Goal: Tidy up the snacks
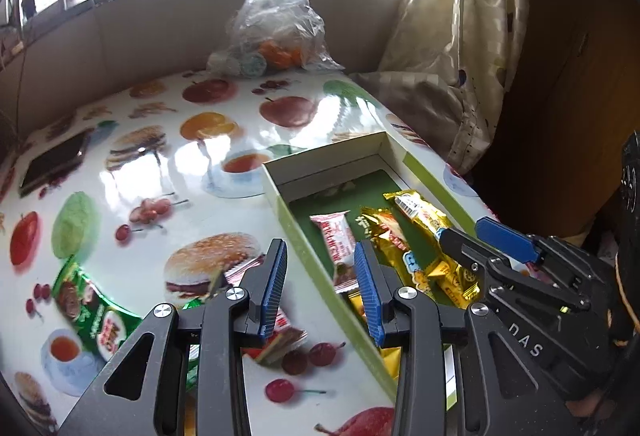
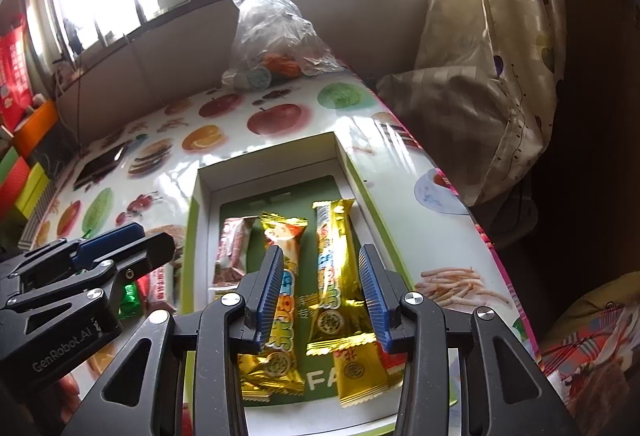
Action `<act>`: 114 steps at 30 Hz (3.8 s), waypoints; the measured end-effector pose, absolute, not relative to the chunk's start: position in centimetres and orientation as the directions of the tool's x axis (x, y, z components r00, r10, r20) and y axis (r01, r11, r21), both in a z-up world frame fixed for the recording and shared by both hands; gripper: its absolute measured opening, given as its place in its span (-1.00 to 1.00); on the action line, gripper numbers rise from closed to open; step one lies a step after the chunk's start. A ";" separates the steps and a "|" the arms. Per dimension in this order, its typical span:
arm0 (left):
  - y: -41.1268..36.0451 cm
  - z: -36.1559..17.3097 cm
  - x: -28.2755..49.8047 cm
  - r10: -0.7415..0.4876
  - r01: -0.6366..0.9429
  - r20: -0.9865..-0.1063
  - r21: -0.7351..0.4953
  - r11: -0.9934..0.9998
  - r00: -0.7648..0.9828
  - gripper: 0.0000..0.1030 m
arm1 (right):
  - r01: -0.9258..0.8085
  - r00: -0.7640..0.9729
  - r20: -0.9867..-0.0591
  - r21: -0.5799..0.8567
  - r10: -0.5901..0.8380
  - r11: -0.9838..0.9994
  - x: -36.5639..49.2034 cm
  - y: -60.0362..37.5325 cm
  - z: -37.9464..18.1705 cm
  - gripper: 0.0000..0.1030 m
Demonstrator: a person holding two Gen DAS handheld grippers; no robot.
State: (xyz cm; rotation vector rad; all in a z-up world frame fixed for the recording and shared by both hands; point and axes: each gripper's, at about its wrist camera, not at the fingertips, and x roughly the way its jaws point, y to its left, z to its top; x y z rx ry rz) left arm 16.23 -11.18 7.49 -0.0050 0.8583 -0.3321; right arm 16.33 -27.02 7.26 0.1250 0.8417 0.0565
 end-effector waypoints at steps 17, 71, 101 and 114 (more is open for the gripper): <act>-1.9 7.7 13.0 -0.229 0.115 -0.720 -0.204 0.972 0.655 -0.29 | -0.103 0.659 -0.723 0.185 0.207 0.977 14.2 -21.1 8.4 -0.07; 12.5 4.5 10.5 -0.050 -0.178 -0.762 -0.214 0.961 0.646 -0.28 | -0.435 0.453 -0.849 0.056 0.272 0.899 15.7 -2.5 1.9 0.25; 8.2 2.2 17.3 -0.056 -0.148 -0.838 -0.161 0.976 0.543 -0.28 | -0.360 0.486 -0.830 0.094 0.273 0.928 15.9 -6.0 2.0 -0.18; 8.1 2.2 17.8 0.007 -0.163 -0.849 -0.092 0.982 0.528 -0.27 | -0.357 0.487 -0.815 0.141 0.313 0.923 16.0 -6.9 2.1 -0.18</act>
